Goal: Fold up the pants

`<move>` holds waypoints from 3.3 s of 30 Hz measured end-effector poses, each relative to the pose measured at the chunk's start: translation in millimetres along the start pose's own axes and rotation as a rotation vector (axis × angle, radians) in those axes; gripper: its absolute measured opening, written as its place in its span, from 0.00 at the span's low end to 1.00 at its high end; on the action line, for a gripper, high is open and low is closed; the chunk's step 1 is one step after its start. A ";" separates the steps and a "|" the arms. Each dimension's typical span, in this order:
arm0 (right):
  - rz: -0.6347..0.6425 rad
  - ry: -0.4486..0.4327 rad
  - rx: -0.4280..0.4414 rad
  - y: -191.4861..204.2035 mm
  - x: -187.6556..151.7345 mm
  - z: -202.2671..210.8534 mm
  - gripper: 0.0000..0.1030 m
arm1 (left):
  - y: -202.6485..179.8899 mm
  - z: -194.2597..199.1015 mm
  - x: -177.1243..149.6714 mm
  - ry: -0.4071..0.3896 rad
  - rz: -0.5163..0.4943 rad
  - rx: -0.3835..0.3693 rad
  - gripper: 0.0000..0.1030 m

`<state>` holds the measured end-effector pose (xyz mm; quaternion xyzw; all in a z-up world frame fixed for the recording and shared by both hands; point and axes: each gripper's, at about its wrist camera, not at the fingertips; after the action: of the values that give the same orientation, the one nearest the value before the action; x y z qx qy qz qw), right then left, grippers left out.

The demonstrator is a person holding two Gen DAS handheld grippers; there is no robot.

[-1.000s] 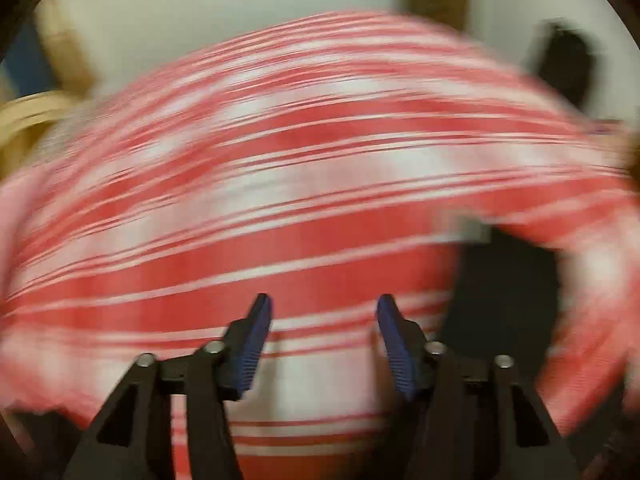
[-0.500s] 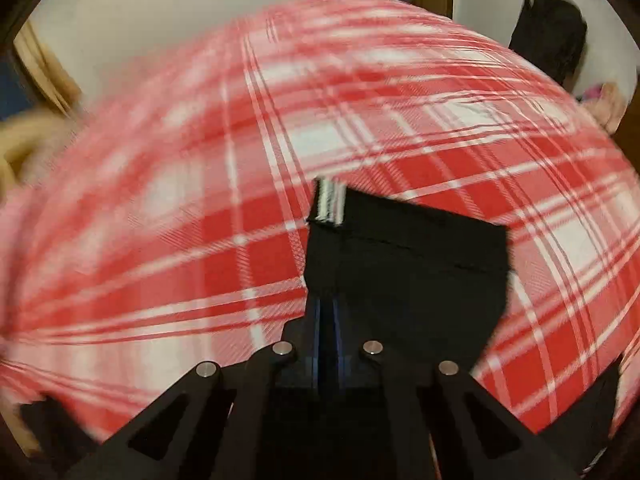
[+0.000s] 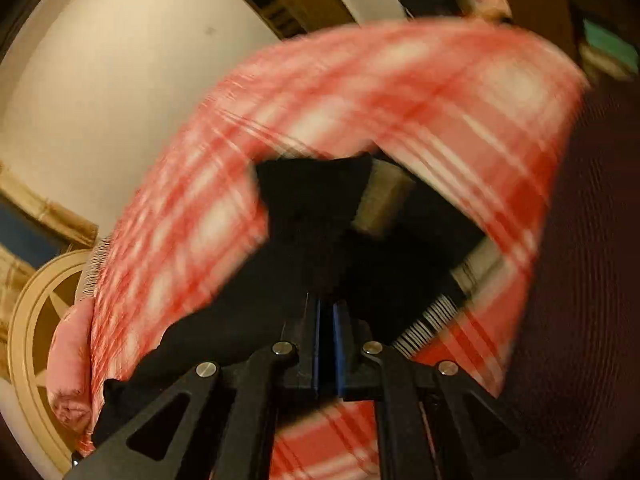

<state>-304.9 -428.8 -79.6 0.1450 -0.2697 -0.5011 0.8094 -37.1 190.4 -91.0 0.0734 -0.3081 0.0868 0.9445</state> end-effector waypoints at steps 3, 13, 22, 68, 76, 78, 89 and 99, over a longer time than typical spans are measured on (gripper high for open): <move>-0.005 0.053 -0.022 -7.2 -9.2 -11.0 0.11 | -0.6 -0.4 2.1 0.009 -0.003 0.001 1.00; 0.164 -0.200 -0.208 26.7 45.1 36.4 0.79 | -5.3 0.7 6.2 0.022 -0.034 0.026 1.00; 0.497 -0.095 -0.379 70.5 56.1 -25.2 0.53 | -23.3 23.4 1.2 0.002 -0.125 0.025 1.00; 0.835 -0.064 -0.101 199.6 -33.4 -50.6 0.35 | -85.7 74.9 6.9 -0.098 -0.280 -0.172 1.00; 0.838 0.053 -0.057 203.3 -73.3 -77.1 0.34 | -183.4 63.5 9.8 -0.076 -0.496 -0.201 0.98; 0.795 0.038 -0.042 180.9 -74.0 -56.3 0.34 | -198.3 50.1 14.2 -0.031 -0.506 -0.171 0.97; 0.971 0.276 -0.158 149.2 -125.8 -85.2 0.35 | -216.6 23.3 20.4 0.042 -0.381 -0.127 1.00; 0.858 0.132 0.062 168.2 -88.8 -37.2 0.34 | -192.2 51.4 23.6 -0.002 -0.384 -0.258 0.98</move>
<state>-191.3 -274.6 -50.7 0.0760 -0.2681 -0.1005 0.9551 -7.4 -3.9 -52.3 0.0092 -0.2978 -0.1349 0.9450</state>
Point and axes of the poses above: each gripper's, at about its wrist camera, not at the fingertips, and z roughly against the way its jaws point, y to its left, x to its top, and after that the axes turned 9 degrees about y, right-handed
